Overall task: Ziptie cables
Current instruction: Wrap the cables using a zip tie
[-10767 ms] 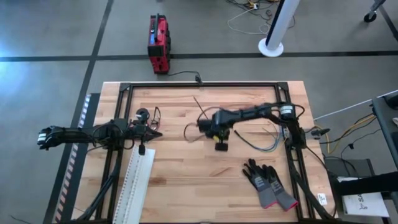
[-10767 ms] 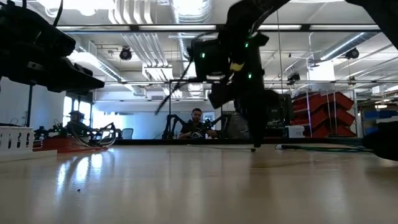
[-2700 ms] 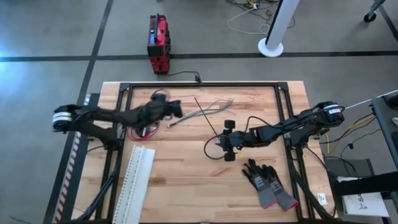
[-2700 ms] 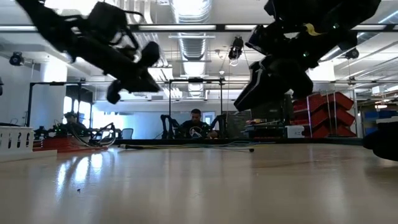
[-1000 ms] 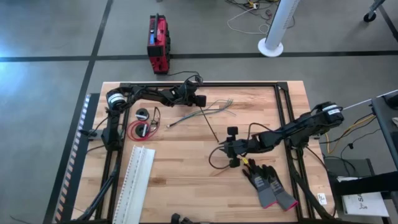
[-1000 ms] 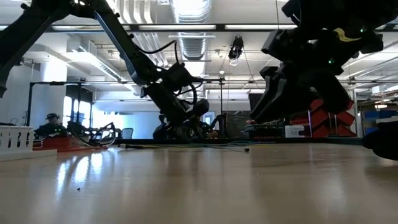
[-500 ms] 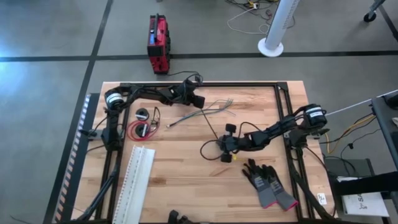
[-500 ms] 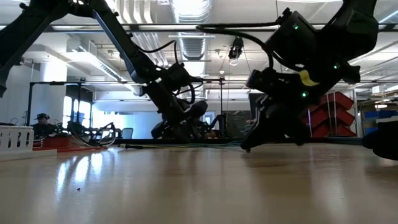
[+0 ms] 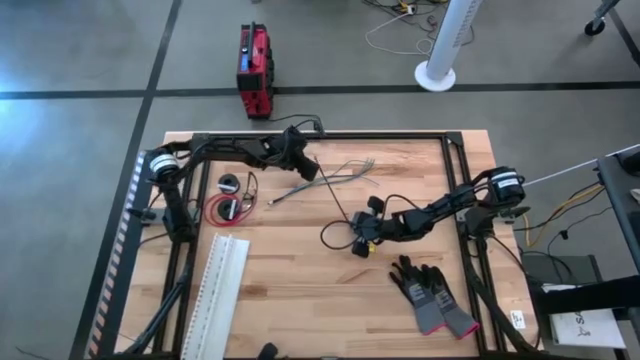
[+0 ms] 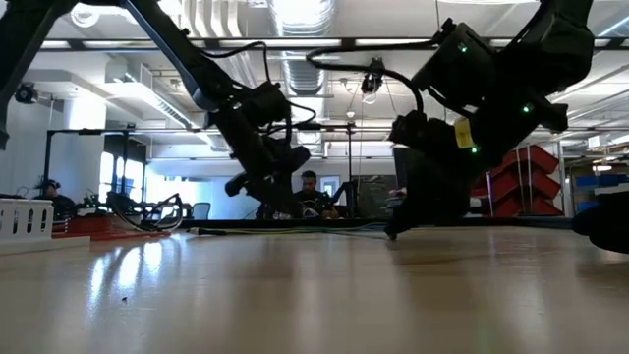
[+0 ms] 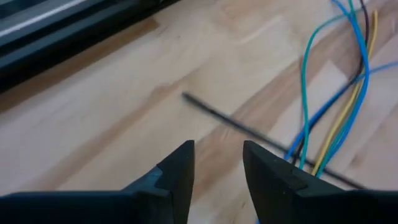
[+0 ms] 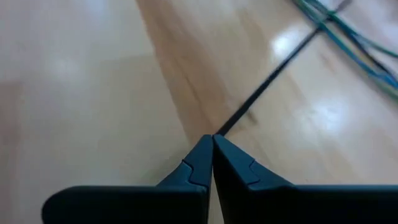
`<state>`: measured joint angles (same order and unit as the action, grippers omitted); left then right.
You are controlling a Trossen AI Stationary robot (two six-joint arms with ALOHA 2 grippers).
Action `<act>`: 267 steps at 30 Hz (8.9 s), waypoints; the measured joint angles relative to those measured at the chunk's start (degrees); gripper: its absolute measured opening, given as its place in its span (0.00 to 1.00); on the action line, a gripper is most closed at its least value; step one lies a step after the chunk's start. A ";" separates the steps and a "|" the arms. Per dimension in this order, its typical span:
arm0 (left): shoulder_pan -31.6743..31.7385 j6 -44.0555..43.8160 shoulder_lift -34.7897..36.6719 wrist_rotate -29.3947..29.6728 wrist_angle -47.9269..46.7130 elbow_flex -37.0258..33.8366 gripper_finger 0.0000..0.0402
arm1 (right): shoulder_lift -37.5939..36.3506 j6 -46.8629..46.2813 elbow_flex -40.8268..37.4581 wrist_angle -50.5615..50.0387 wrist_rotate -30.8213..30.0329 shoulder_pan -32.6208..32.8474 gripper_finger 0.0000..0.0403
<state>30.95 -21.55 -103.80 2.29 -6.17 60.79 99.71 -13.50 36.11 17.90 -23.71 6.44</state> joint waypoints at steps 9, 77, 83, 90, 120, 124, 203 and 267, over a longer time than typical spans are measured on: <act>-1.71 -3.57 9.29 -1.31 18.87 -18.32 0.25 | 2.57 7.24 3.49 -0.36 2.86 -0.04 0.00; 2.96 6.28 -21.39 -17.89 -12.71 29.14 0.54 | 3.49 29.14 11.16 -14.16 10.24 1.18 0.00; 2.53 5.76 -21.41 -19.52 -10.91 29.09 0.57 | 3.48 28.98 11.13 -14.15 10.48 1.16 0.00; 0.79 5.80 -21.41 -16.88 -10.47 28.68 0.54 | 3.46 28.75 11.13 -14.04 10.41 1.16 0.00; 1.87 29.26 -21.65 -22.84 -11.63 28.28 0.39 | 1.61 26.54 11.03 -16.75 10.45 1.18 0.00; 2.02 35.13 -21.65 -22.82 -11.61 28.28 0.36 | 0.06 25.01 10.98 -17.19 10.64 1.18 0.00; 4.32 45.55 -15.99 -19.78 -31.44 22.99 0.24 | -4.01 -2.21 6.28 -21.69 16.61 -30.12 0.00; -1.69 26.62 8.16 -7.29 -19.63 -7.19 0.24 | 4.22 -7.11 13.45 -13.18 17.71 -9.05 0.00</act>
<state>29.26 5.07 -95.64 -5.00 -25.81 53.60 103.94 -20.61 49.56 4.71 -6.00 -2.61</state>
